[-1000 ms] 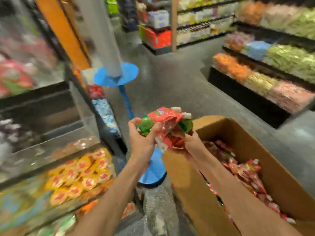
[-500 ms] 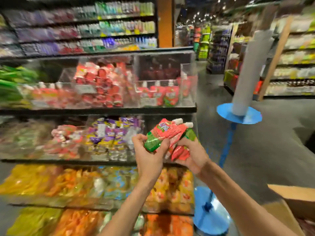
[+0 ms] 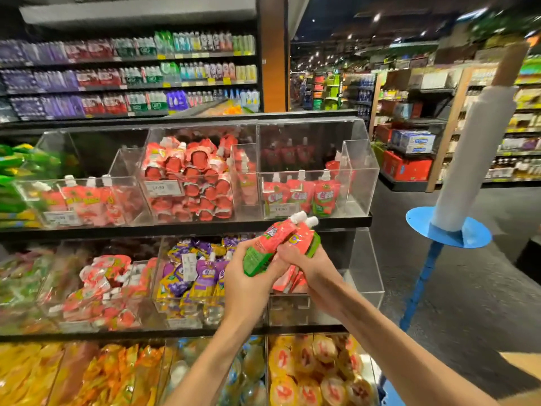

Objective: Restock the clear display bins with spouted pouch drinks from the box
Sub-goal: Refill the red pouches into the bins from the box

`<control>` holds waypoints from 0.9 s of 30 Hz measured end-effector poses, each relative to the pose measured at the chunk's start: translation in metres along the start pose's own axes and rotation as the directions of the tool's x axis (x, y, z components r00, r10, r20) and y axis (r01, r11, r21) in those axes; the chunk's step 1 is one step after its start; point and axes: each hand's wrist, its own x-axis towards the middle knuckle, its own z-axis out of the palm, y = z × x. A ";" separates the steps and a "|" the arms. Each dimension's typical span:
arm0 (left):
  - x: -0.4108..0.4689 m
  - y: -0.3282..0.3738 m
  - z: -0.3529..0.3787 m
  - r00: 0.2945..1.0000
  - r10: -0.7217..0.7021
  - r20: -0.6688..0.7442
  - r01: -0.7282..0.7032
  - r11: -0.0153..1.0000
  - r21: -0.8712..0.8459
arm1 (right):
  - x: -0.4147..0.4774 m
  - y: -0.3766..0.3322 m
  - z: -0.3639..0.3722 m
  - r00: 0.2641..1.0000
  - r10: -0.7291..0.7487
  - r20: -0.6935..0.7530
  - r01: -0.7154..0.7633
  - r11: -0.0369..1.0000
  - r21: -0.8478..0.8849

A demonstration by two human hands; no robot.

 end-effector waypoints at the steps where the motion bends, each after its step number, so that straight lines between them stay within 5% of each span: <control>1: 0.007 0.003 0.007 0.999 0.011 0.032 -0.010 1.000 -0.023 | 0.006 -0.005 -0.006 1.000 -0.025 0.007 0.026 0.999 -0.019; 8: 0.073 0.010 0.047 0.965 0.004 0.263 0.013 0.998 -0.062 | 0.076 -0.046 -0.069 0.999 0.003 0.036 -0.001 0.998 -0.060; 14: 0.151 0.042 0.096 0.979 0.145 0.144 -0.187 0.921 0.342 | 0.148 -0.115 -0.118 0.978 0.067 0.199 -0.057 0.997 -0.056; 19: 0.212 0.078 0.106 0.980 0.194 0.043 -0.193 0.881 0.432 | 0.200 -0.161 -0.127 0.968 0.128 0.214 -0.097 0.984 -0.151; 23: 0.254 0.080 0.104 0.961 0.261 0.090 -0.242 0.639 0.730 | 0.217 -0.170 -0.132 0.968 0.198 0.155 -0.175 0.973 -0.149; 27: 0.284 0.057 0.107 0.955 0.113 0.275 -0.296 0.416 0.859 | 0.224 -0.165 -0.128 0.960 0.274 0.065 -0.268 0.960 -0.087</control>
